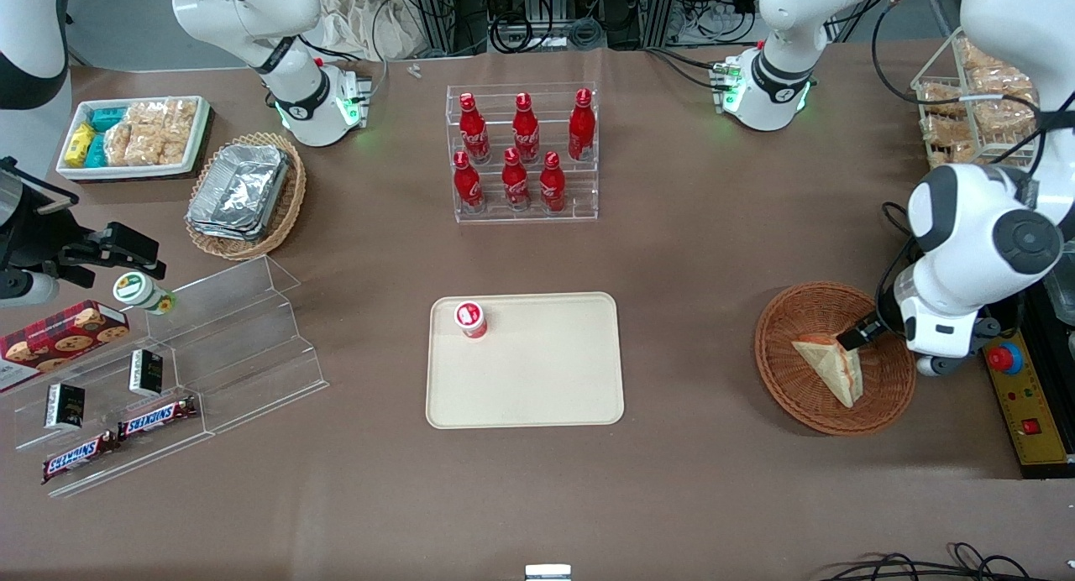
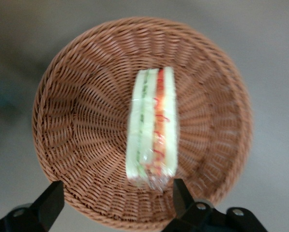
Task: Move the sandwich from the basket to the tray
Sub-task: 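Lower the open left gripper over the sandwich in the wicker basket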
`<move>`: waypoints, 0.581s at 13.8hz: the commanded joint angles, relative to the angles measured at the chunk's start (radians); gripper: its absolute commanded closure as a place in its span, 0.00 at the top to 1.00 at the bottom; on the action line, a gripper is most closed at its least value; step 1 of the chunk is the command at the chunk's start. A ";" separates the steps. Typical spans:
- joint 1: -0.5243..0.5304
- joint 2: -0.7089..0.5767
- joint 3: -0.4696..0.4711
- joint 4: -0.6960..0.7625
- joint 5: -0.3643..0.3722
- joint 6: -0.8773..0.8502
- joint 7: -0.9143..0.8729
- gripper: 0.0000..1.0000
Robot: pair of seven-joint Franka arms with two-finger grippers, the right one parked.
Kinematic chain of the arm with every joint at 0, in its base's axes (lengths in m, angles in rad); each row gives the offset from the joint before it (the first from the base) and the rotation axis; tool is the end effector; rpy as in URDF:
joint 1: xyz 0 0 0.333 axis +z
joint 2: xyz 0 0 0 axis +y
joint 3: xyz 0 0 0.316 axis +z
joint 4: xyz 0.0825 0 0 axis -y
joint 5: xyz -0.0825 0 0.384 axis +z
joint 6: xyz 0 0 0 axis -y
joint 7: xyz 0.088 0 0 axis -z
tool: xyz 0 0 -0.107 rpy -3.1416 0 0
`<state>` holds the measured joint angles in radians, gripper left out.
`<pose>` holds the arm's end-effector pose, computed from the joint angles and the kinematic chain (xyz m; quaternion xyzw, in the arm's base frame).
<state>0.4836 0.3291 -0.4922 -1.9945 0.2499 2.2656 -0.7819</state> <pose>0.6000 0.0118 0.3130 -0.9502 -0.3112 -0.0030 0.0189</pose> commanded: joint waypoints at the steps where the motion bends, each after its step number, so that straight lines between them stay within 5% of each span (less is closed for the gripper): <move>1: 0.010 0.062 -0.012 -0.009 0.132 0.037 -0.154 1.00; 8: 0.012 0.099 -0.014 0.011 0.149 0.048 -0.215 1.00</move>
<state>0.4834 0.4179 -0.4947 -1.9857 0.3561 2.2924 -0.9349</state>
